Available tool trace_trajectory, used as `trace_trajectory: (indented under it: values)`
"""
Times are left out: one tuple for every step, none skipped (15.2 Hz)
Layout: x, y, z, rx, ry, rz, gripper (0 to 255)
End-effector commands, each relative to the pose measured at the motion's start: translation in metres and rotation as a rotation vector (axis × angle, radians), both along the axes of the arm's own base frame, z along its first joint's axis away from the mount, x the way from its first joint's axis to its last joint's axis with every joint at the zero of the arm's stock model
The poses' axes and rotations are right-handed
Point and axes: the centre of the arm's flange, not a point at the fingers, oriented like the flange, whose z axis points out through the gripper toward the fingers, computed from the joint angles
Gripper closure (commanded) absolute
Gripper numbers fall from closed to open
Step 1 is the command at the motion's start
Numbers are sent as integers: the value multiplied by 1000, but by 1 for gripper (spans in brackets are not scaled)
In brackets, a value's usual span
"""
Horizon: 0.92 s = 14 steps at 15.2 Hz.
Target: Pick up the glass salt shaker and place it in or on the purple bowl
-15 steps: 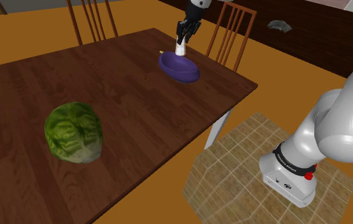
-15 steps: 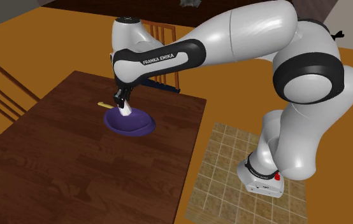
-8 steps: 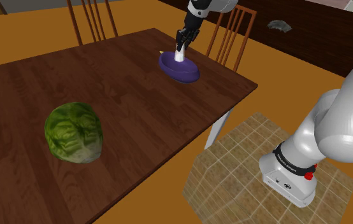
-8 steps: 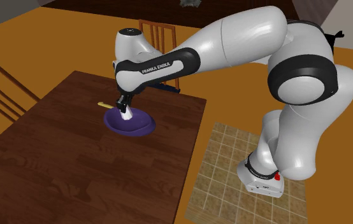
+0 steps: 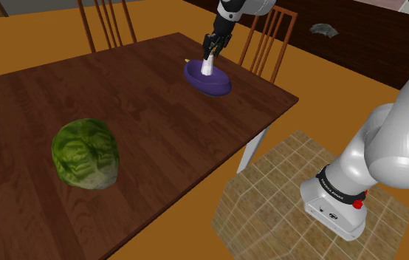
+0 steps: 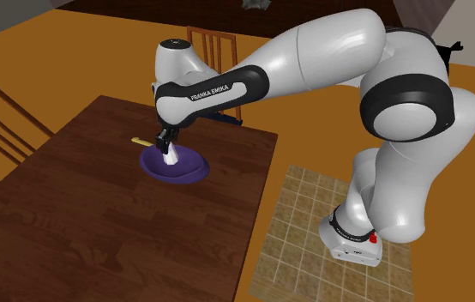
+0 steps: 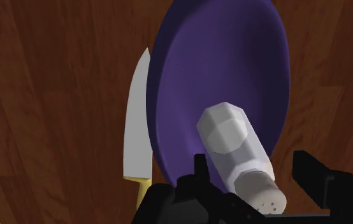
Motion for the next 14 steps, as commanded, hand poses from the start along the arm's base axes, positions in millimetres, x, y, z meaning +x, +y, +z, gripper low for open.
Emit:
trace_trajectory:
  values:
    - [0,0,0,0,0,0,0]
    - [0,0,0,0,0,0,0]
    - [0,0,0,0,0,0,0]
    - [0,0,0,0,0,0,0]
    - [0,0,0,0,0,0,0]
    - [-3,-2,13,0,0,0,0]
    - [-6,-4,25,0,0,0,0]
    - [-9,-6,38,0,0,0,0]
    - [-11,-8,48,0,0,0,0]
    - [-11,-8,48,0,0,0,0]
    - [-11,-8,48,0,0,0,0]
    - [-11,-8,48,0,0,0,0]
    - [-11,-8,48,0,0,0,0]
    - [-11,-8,48,0,0,0,0]
